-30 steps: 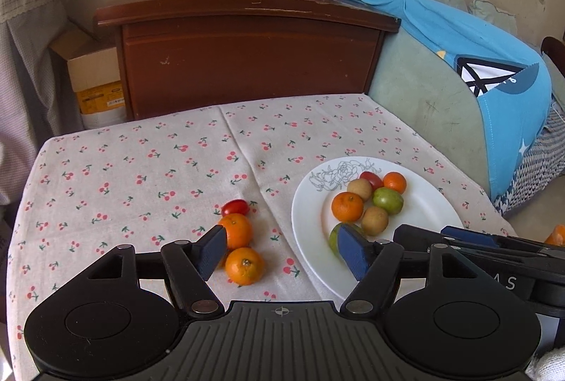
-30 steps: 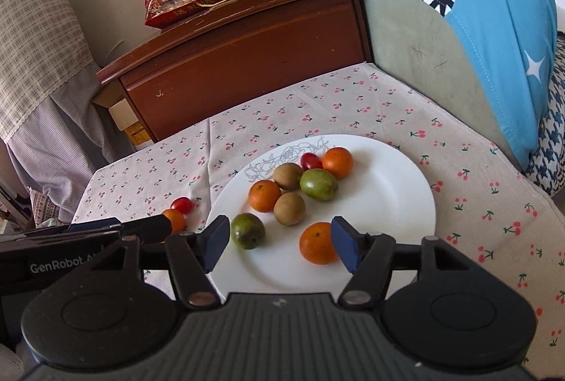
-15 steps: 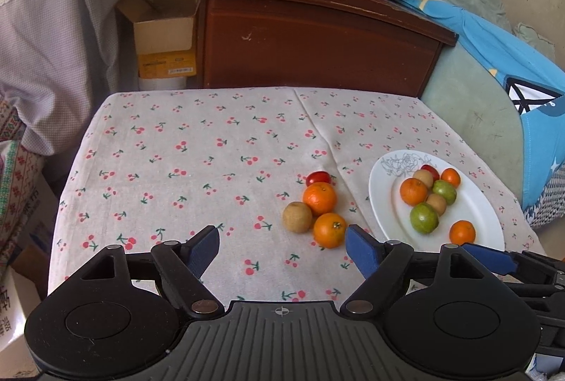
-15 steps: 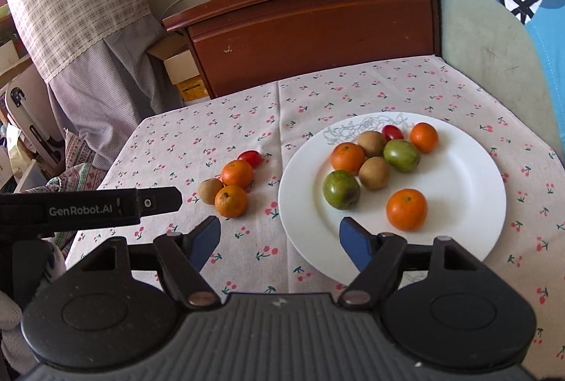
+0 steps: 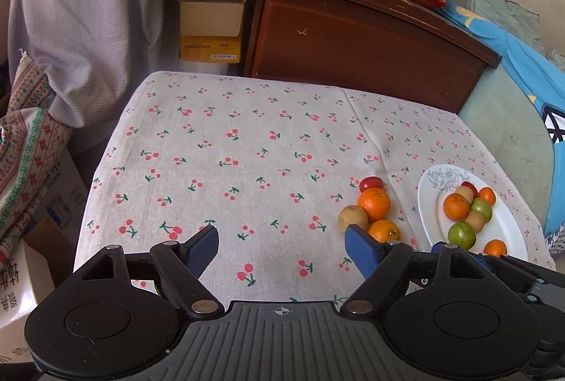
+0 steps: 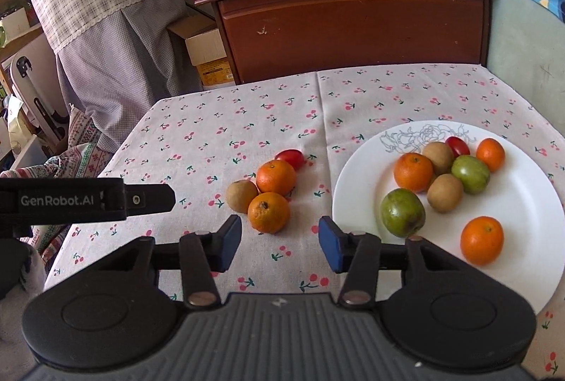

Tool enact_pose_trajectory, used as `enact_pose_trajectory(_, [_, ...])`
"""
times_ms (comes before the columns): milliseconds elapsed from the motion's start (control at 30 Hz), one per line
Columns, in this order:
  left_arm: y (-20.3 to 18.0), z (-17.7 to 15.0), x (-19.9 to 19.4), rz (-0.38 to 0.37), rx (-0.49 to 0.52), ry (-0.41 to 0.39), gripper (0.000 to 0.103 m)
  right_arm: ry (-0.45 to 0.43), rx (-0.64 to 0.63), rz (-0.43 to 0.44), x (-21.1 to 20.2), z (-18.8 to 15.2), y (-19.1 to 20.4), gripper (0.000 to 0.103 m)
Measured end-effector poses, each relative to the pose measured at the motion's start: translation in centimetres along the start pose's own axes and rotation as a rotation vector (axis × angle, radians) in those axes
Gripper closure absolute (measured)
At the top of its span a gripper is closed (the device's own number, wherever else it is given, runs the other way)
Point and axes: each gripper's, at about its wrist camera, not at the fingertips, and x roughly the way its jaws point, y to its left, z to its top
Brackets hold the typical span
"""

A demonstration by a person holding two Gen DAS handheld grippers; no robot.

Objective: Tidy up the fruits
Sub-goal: 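Move both tools back to the pile and grasp a tangerine with the right tool, then grasp a brown kiwi with the left tool while the right tool holds the tangerine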

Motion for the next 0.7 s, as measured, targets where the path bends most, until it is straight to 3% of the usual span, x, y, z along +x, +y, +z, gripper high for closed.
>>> enact_pose_trajectory(300, [1.1,0.1,0.4,0.003,-0.031,0.003,0.025,0.016,0.004,-0.002,2.2,0.4,0.5,0.062])
enact_pose_trajectory(433, [1.1,0.0,0.7,-0.005,-0.020,-0.001,0.026,0.013,-0.001,0.000,2.6,0.5,0.7,0.072])
enact_pose_trajectory(700, [0.5,-0.3,1.3,-0.041,0.007,-0.008,0.028,0.037,-0.023,0.019,1.0,-0.4,0.4,0.073])
